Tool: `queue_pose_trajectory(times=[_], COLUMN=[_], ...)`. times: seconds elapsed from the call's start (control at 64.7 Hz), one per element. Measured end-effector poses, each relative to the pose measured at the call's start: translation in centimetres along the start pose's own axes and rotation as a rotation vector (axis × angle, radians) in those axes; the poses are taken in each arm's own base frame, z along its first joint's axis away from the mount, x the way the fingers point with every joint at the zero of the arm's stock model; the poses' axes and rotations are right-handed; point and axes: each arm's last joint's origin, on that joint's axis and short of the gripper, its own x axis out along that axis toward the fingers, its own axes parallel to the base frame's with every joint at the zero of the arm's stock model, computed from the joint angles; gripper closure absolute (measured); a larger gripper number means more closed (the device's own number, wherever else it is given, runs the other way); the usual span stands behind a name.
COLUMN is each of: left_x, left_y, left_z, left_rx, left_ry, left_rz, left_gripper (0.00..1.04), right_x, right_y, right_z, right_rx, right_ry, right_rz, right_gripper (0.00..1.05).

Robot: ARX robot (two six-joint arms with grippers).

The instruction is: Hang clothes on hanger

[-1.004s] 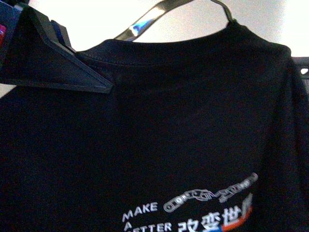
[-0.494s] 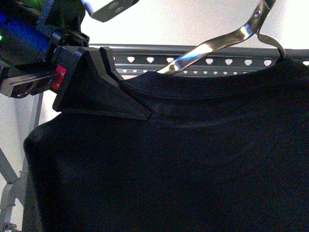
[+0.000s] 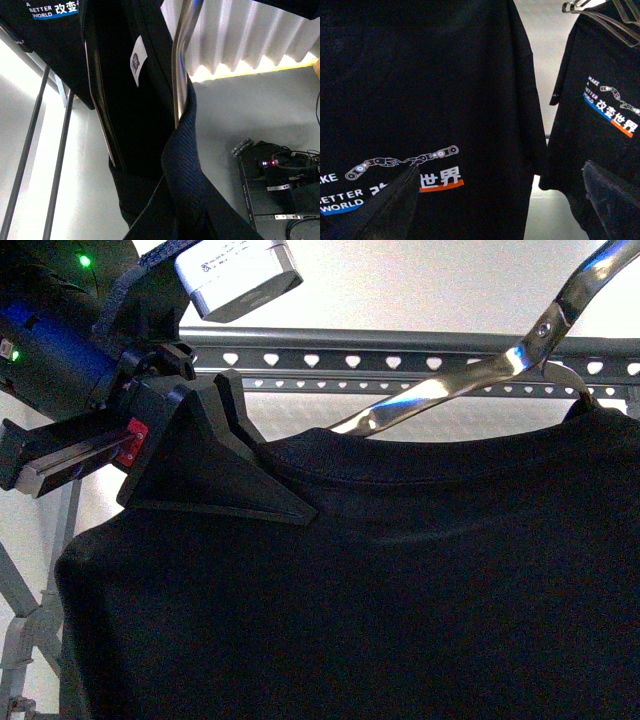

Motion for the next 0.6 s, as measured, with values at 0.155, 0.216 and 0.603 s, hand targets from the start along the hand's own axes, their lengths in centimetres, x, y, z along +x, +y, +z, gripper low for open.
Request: queue_pose_trajectory(times=[0.155, 0.216, 0.603], left_x=[0.0, 0.0, -0.1], left_y=[0.0, 0.0, 0.0], left_z=[0.0, 0.0, 0.0], left_rx=[-0.001, -0.001, 0.0], left_ry=[0.0, 0.001, 0.0], left_rz=[0.001, 0.001, 0.002], left_gripper=[1.0, 1.0, 1.0], right_x=[0.1, 0.4, 5.3], right_y=[-0.1, -0.9, -10.4], right_z=[0.1, 0.8, 14.3], right_rx=[-0.041, -0.036, -0.185], right_ry=[0.119, 0.211, 0.064], right_rz=[0.172, 0.325, 0.644], right_gripper=[0.07, 0.07, 0.07])
